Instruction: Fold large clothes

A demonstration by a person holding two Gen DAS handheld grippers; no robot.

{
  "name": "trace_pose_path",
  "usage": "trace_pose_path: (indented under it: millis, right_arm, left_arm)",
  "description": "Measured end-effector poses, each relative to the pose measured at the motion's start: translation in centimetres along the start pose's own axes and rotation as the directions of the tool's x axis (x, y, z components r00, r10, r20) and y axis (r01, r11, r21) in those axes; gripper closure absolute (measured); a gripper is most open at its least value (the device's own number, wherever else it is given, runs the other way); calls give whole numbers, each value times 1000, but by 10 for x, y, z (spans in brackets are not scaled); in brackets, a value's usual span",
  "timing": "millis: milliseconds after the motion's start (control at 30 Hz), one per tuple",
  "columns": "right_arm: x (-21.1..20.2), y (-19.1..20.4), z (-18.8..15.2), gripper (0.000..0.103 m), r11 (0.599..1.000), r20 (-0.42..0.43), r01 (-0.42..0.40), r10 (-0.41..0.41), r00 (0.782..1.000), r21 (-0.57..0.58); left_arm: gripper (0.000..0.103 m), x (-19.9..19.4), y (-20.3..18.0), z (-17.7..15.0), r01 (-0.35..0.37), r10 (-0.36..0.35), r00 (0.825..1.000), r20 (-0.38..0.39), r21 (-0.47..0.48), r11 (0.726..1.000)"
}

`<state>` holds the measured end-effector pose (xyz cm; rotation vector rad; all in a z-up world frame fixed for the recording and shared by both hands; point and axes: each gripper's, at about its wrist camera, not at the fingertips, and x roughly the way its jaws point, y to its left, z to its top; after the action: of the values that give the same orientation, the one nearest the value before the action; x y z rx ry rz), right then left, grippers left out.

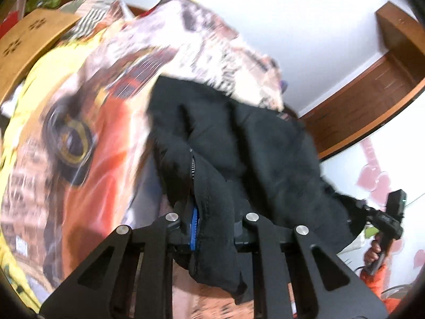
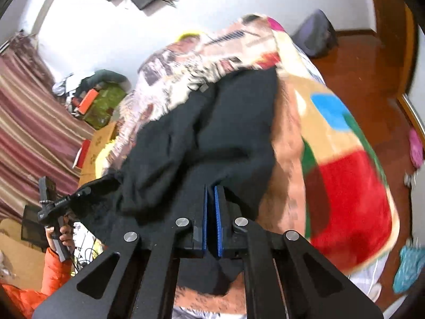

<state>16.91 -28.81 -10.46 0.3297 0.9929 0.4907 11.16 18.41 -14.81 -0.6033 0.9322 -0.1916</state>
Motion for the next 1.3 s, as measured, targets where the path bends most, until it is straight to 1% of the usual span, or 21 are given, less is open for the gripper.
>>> trace_pose_path:
  millis: [67, 167, 233, 367, 433, 500, 600, 667, 733, 767, 867, 933, 967, 1033, 1067, 1133, 1167, 1200, 1233, 1267, 1300]
  right_arm:
    - [4, 7, 15, 99, 999, 19, -11, 12, 1000, -30]
    - [14, 15, 42, 102, 997, 50, 1, 3, 999, -77]
    - [25, 19, 64, 102, 995, 65, 17, -10, 998, -102]
    - [40, 21, 83, 102, 986, 57, 71, -63, 996, -148]
    - [36, 20, 78, 102, 982, 61, 77, -67, 996, -170]
    - [31, 16, 63, 100, 973, 62, 120, -109, 992, -196]
    - [27, 5, 44, 85, 955, 27, 205, -204, 979, -216]
    - [26, -7, 21, 66, 944, -11, 254, -262, 965, -212]
    - [22, -18, -1, 58, 942, -35, 275, -286, 958, -191]
    - [19, -25, -14, 57, 944, -53, 282, -294, 954, -171]
    - [16, -48, -48, 57, 959, -119, 271, -279, 953, -81]
    - [17, -58, -60, 57, 972, -157, 235, -234, 959, -14]
    - [18, -65, -71, 57, 981, -181, 189, -180, 967, 34]
    - [21, -66, -81, 57, 990, -201, 123, -106, 974, 73]
    - [22, -63, -85, 57, 991, -201, 109, -93, 975, 72]
    - [22, -54, -88, 58, 990, -184, 139, -130, 974, 36]
    - [22, -50, -88, 65, 987, -171, 157, -151, 974, 21]
    - [20, -46, -86, 75, 987, -155, 158, -154, 976, 14]
    - [18, -46, -85, 81, 989, -145, 146, -143, 979, 15]
    - [14, -45, -82, 89, 994, -129, 104, -99, 987, 26]
    - [14, -47, -80, 90, 997, -119, 67, -62, 991, 39]
  left_arm:
    - [87, 1, -11, 22, 45, -45, 999, 21, -4, 999]
    - [88, 0, -20, 53, 122, -120, 992, 49, -36, 992]
    - [88, 5, -22, 67, 145, -142, 988, 59, -53, 988]
    - [88, 28, -35, 87, 103, -103, 994, 45, 2, 995]
    - [88, 35, -42, 84, 67, -68, 997, 38, 45, 997]
    - [87, 40, -45, 76, 6, -10, 999, 45, 99, 995]
    - [87, 41, -38, 63, -31, 25, 998, 49, 125, 992]
    - [87, 41, -31, 57, -50, 44, 998, 50, 120, 992]
    - [87, 38, -24, 50, -69, 65, 997, 47, 107, 992]
    - [87, 38, -22, 48, -73, 69, 997, 43, 98, 993]
    - [87, 37, -16, 36, -88, 87, 996, 27, 78, 993]
    - [87, 37, -16, 27, -109, 108, 994, 17, 82, 991]
    - [87, 37, -17, 22, -125, 124, 992, 12, 88, 988]
    - [87, 38, -18, 13, -153, 153, 988, 8, 98, 983]
    - [87, 39, -19, 10, -160, 160, 987, 7, 100, 982]
    - [87, 40, -20, 3, -175, 176, 984, 6, 103, 979]
    - [87, 40, -21, -1, -186, 186, 983, 6, 106, 977]
    - [87, 40, -22, -4, -195, 195, 981, 7, 111, 975]
    - [87, 40, -23, -8, -207, 208, 978, 9, 120, 971]
    - [87, 40, -24, -11, -216, 217, 976, 11, 128, 968]
    - [87, 40, -25, -14, -227, 227, 974, 12, 138, 964]
